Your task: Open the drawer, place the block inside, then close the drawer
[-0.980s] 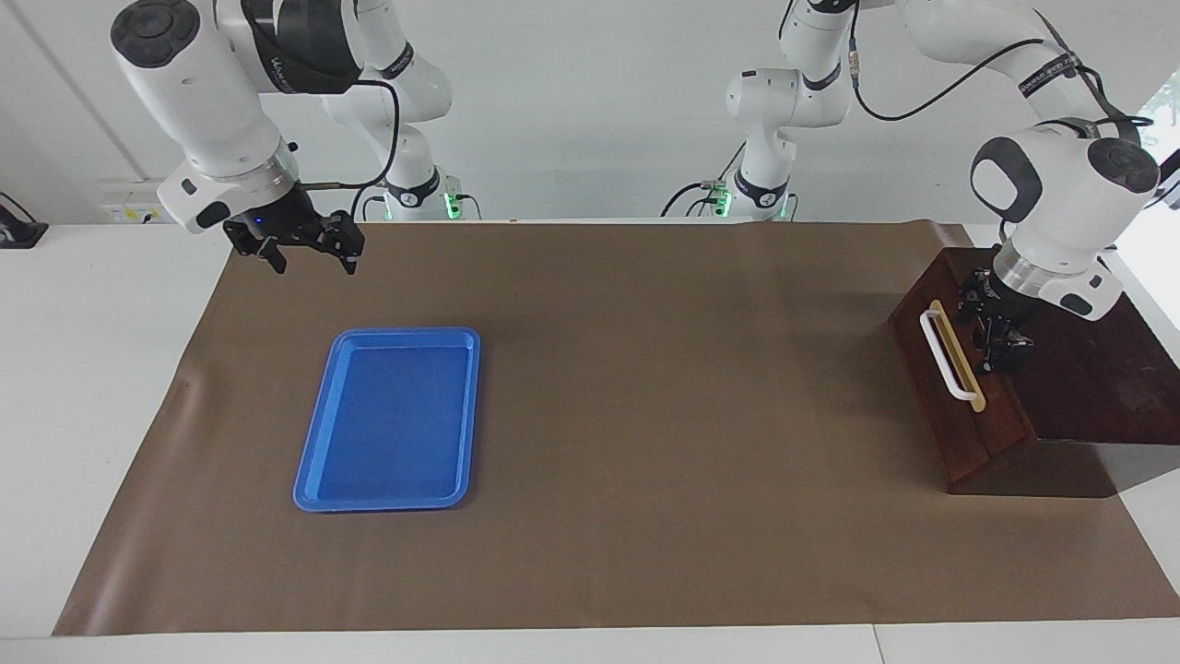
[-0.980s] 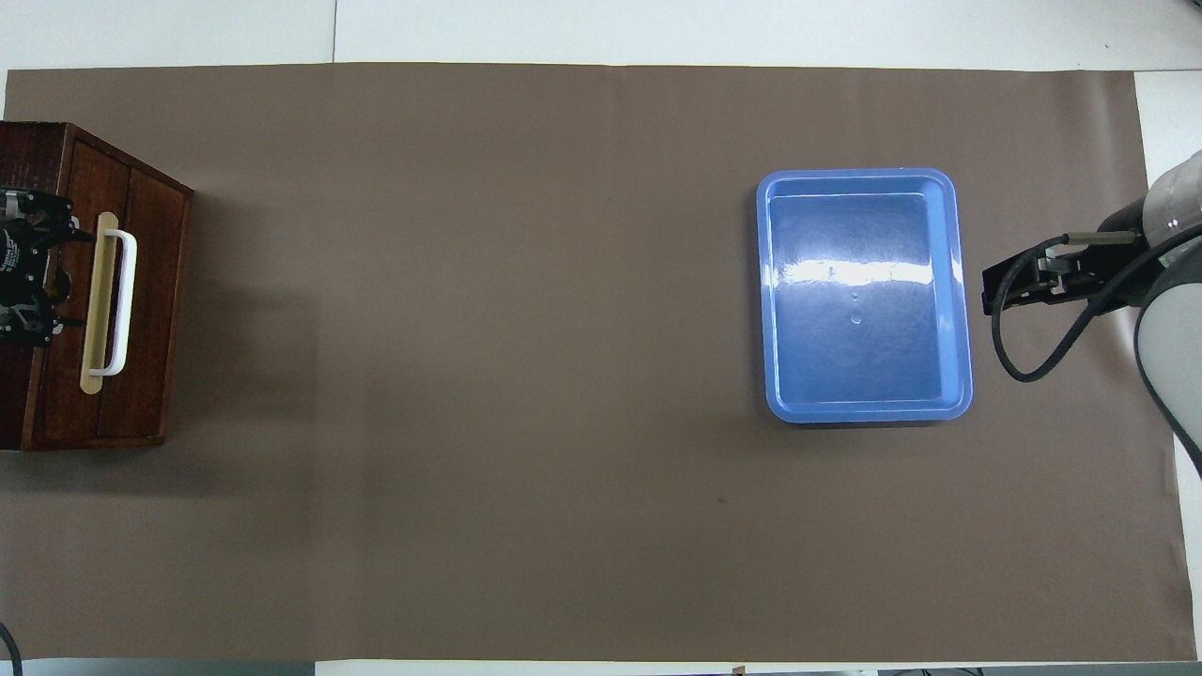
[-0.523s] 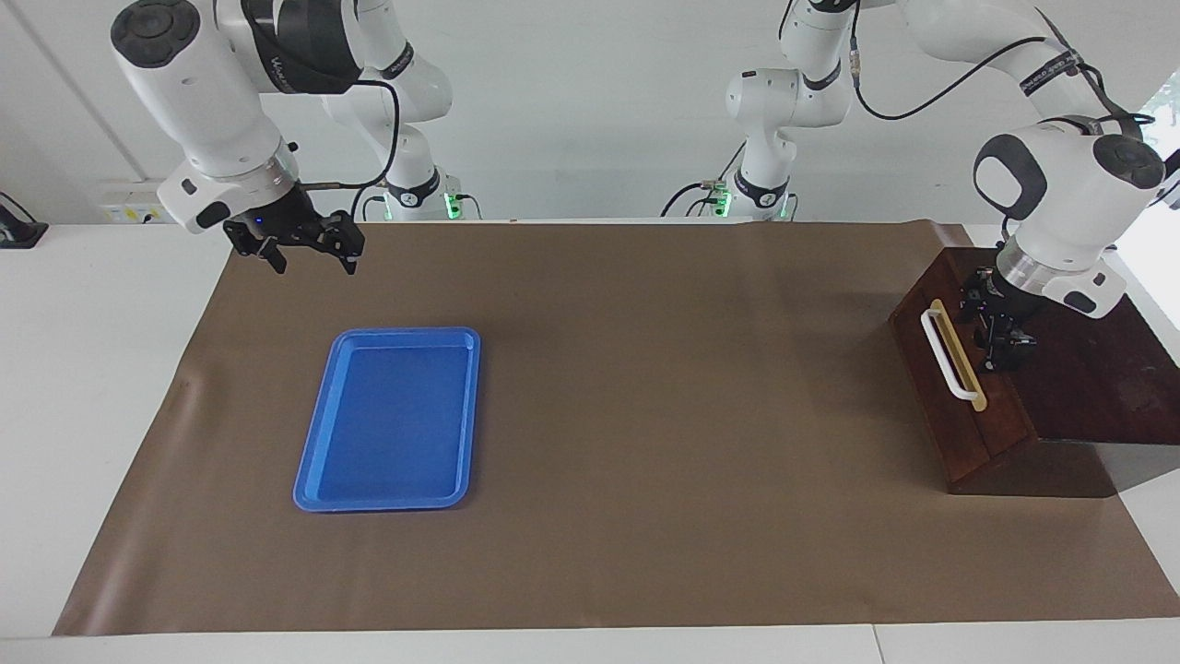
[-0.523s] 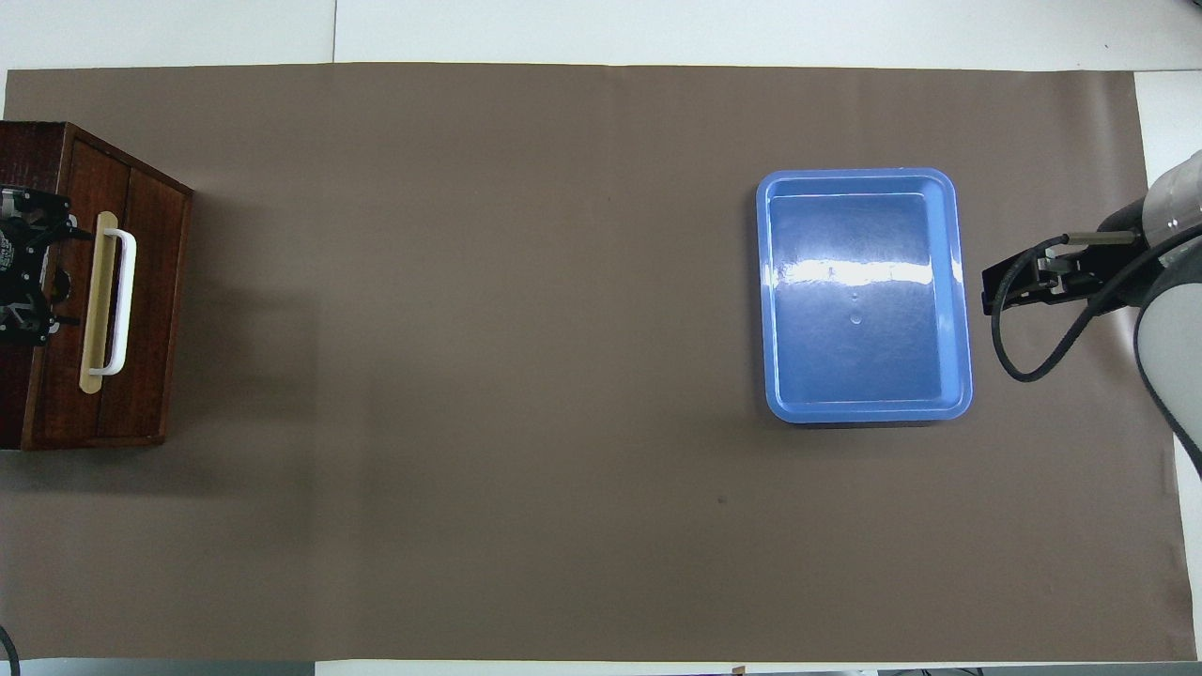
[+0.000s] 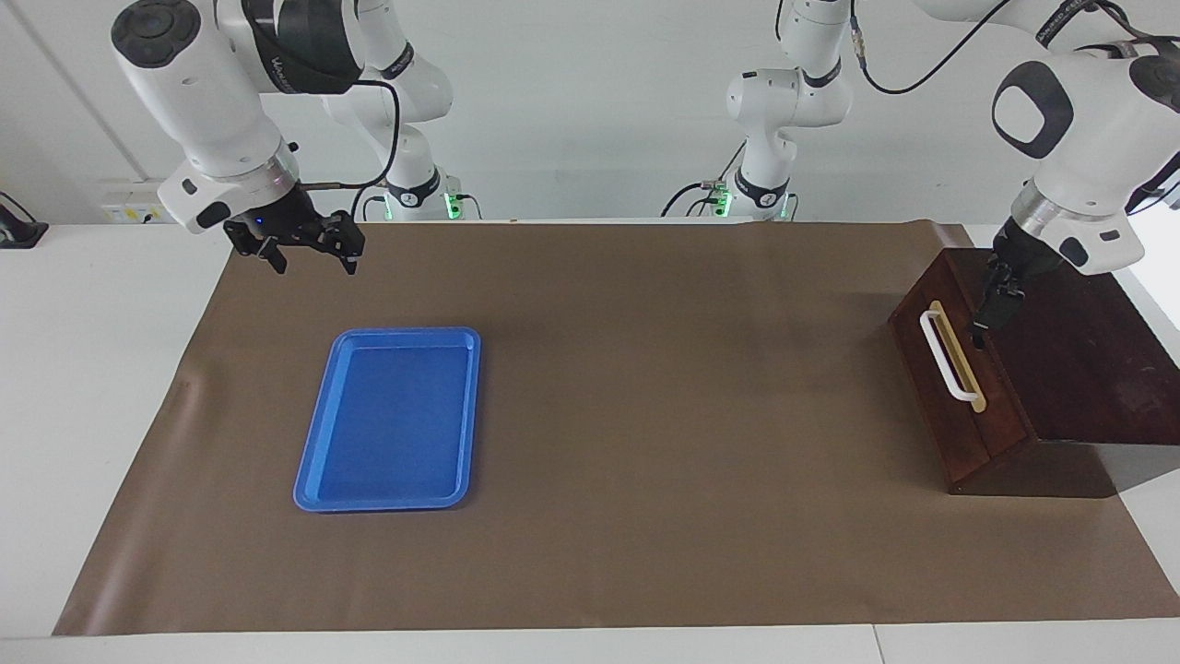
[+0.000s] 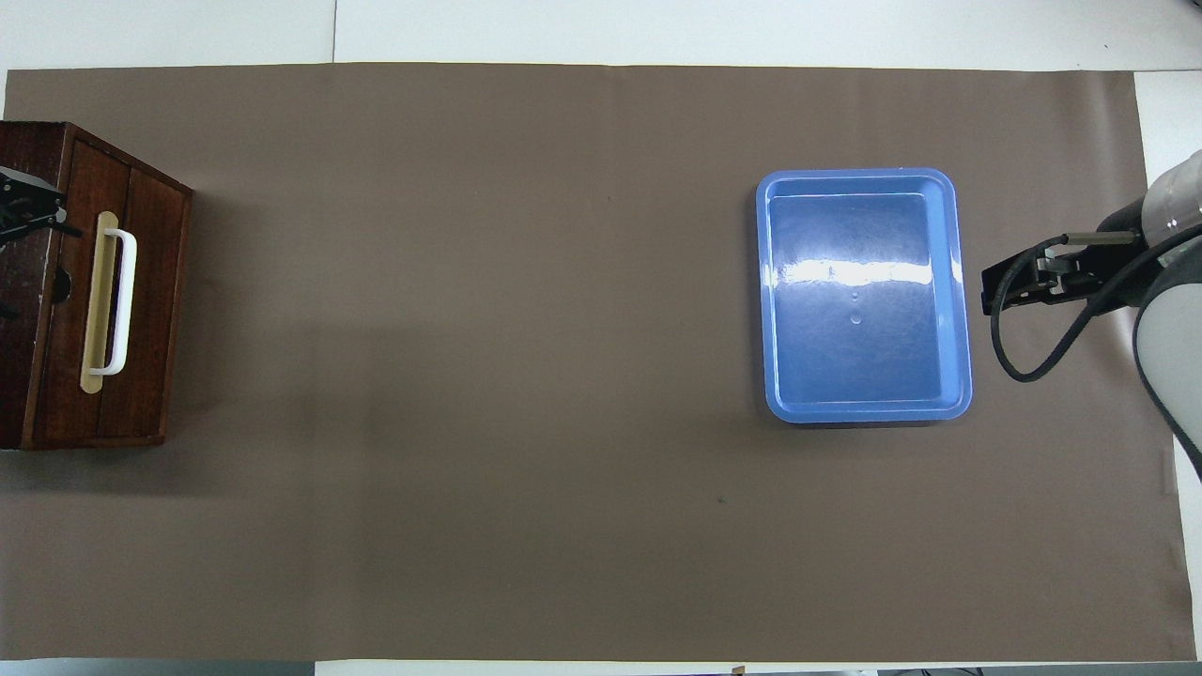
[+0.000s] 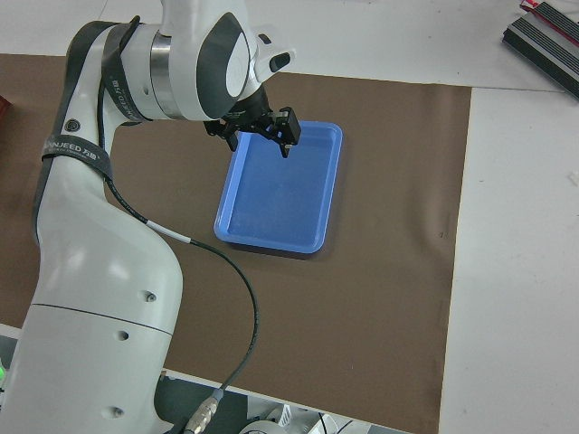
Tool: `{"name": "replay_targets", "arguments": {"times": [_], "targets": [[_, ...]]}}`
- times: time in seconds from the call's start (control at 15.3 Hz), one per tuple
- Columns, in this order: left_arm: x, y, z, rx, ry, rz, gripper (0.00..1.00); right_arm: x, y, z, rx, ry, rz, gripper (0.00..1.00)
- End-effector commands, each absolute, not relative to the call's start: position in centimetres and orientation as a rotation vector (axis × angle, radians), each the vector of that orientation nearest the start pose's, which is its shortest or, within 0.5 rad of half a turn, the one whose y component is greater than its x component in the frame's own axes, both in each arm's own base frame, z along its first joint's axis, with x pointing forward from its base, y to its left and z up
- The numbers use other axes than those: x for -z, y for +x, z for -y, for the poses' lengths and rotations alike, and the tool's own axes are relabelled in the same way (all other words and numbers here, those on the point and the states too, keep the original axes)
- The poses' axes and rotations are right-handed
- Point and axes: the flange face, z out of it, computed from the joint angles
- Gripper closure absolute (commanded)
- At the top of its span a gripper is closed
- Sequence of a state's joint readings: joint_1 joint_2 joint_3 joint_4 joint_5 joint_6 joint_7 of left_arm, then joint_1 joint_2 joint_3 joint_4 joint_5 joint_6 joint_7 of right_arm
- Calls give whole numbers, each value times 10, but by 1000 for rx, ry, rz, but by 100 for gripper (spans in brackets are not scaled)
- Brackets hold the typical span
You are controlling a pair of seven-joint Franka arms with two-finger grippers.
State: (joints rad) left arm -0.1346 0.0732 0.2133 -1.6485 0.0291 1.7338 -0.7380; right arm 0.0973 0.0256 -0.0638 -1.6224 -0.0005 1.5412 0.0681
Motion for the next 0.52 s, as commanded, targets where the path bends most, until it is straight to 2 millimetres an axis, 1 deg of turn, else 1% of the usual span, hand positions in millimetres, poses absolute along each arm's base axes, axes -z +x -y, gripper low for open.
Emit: {"name": "replay_targets", "arguments": {"times": [0.0, 0.13, 0.26, 0.33, 0.39, 0.46], "targets": [[-572, 574, -32, -24, -2956, 863, 0, -586, 549, -17, -174, -3124, -80, 0], [-579, 566, -20, -71, -3024, 605, 0, -586, 549, -17, -174, -3125, -80, 0], [-576, 556, -11, -191, -3040, 443, 0, -586, 549, -17, -174, -3125, -80, 0], [-579, 553, -7, -196, -3055, 348, 0, -586, 549, -17, -174, -3125, -82, 0], [-588, 550, -3, -180, -3070, 281, 0, -586, 549, -17, -174, -3125, -80, 0], [-593, 546, -7, -173, -3078, 265, 0, -586, 549, -17, -174, -3125, -80, 0]]}}
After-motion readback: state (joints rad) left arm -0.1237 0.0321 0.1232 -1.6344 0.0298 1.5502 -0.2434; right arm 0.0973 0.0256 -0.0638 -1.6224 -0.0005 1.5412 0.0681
